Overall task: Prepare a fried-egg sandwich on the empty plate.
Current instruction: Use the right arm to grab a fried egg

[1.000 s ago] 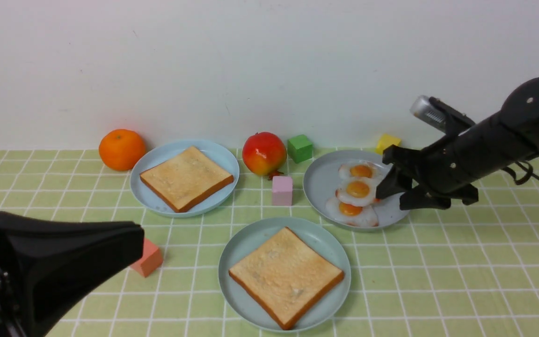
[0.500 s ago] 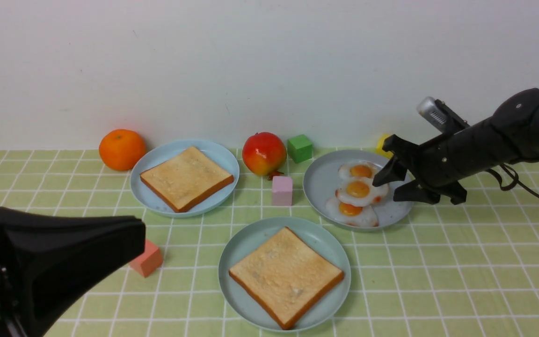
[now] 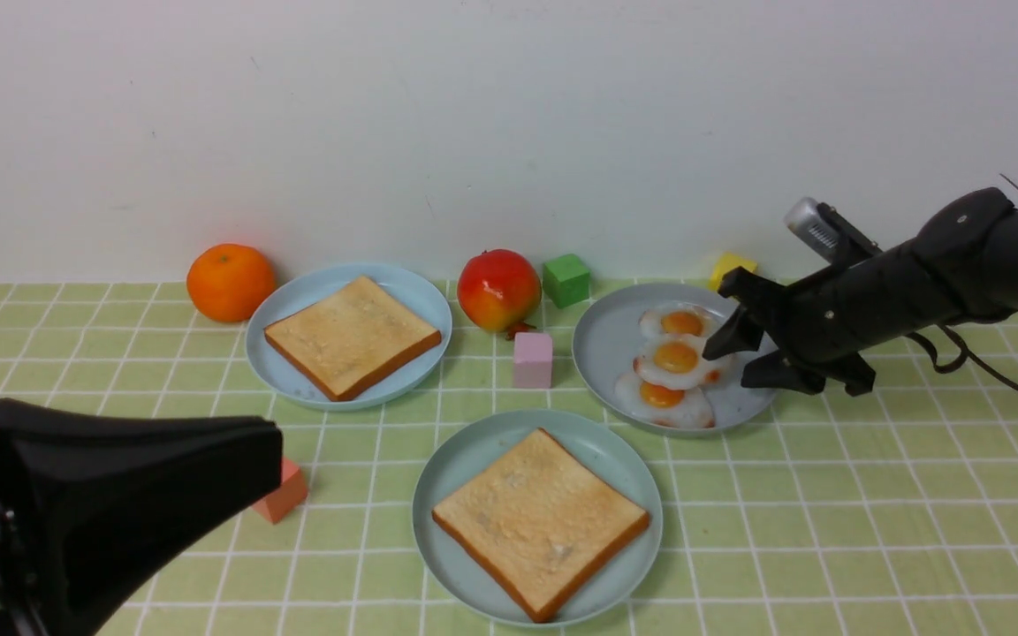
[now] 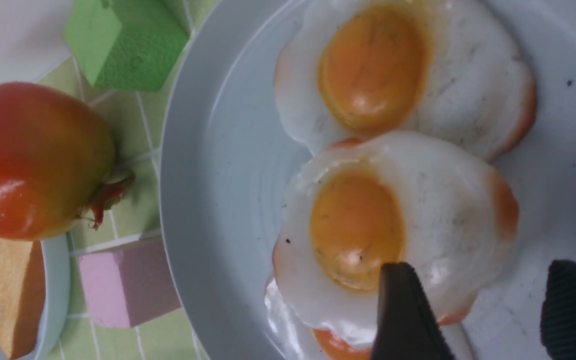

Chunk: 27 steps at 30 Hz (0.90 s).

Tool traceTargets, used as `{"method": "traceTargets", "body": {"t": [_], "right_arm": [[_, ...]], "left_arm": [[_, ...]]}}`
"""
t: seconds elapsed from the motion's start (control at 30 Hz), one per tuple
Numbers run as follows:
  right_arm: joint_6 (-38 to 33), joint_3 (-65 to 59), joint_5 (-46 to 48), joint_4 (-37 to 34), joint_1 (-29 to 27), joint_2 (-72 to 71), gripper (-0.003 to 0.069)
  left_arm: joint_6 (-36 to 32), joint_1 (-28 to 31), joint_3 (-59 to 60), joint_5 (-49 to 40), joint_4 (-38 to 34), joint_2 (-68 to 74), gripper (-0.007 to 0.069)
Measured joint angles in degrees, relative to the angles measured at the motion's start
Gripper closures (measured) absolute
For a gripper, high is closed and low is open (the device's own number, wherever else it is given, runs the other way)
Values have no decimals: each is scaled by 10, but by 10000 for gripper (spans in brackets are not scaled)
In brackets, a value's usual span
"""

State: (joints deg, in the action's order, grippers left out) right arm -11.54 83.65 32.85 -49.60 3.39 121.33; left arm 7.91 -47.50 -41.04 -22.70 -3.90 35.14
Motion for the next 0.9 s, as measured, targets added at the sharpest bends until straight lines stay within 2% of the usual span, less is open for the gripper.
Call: {"method": "traceTargets", "body": {"t": [0.23, 0.43, 0.73, 0.9], "right_arm": [[-5, 2, -15, -7, 0, 7, 271], [-45, 4, -16, -61, 0, 21, 271], [-64, 6, -21, -84, 0, 31, 271], [-65, 7, -23, -88, 0, 34, 298]], "left_arm": [[0, 0, 0, 0, -9, 0, 638], [0, 0, 0, 0, -18, 0, 638], [0, 0, 0, 0, -19, 0, 638], [0, 0, 0, 0, -19, 0, 638]]}}
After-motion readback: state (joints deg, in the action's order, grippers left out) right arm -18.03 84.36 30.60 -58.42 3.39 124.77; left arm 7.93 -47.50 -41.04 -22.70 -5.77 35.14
